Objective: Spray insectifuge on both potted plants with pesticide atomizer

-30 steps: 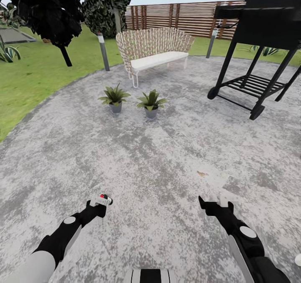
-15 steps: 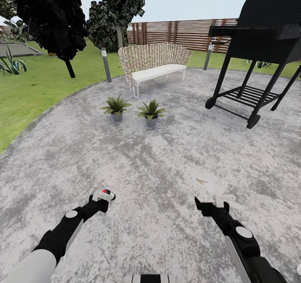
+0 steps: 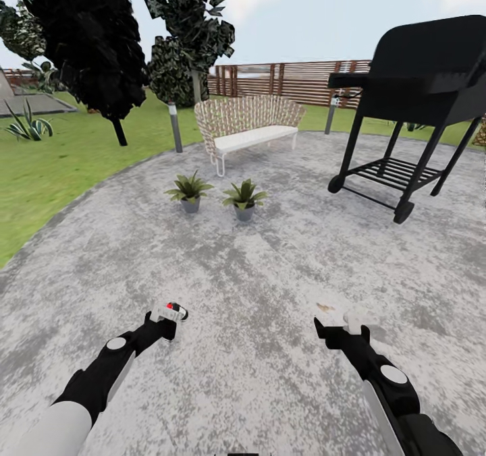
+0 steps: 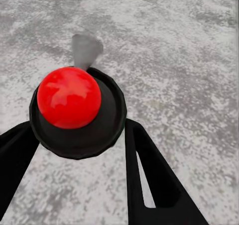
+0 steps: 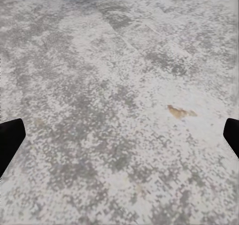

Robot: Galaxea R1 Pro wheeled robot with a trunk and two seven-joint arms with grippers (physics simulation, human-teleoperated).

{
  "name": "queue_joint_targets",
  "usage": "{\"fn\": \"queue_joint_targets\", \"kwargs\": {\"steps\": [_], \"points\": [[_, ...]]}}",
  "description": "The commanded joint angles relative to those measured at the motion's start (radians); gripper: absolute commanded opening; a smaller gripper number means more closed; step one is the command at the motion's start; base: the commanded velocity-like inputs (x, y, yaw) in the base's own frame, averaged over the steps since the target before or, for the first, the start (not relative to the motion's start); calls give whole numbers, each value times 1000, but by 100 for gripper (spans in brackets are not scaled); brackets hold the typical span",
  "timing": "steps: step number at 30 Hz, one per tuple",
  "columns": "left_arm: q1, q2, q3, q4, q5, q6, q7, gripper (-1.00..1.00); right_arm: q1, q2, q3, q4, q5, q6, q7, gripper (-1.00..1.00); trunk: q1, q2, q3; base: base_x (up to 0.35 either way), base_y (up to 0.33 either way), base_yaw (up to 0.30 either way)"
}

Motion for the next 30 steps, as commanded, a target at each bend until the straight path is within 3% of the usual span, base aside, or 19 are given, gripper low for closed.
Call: {"fn": "queue_joint_targets", "kwargs": {"steps": [1,13,30], "points": [[0,1,-2,-5,-6,-2,-1,-100,0,-1,1,-1,-10,4,-1,100,-1,0,5,0,0,0],[0,-1,-2,-15,-6,-2,-1,-100,-1,-1,1,-1,-9,4,-1,100,-6,3,68,0,0,0],[0,-3,-2,-15,-6,-1,-1,-100,0,-1,0,-1,-8,5,-1,100,-14,7,135,0,0,0]]}}
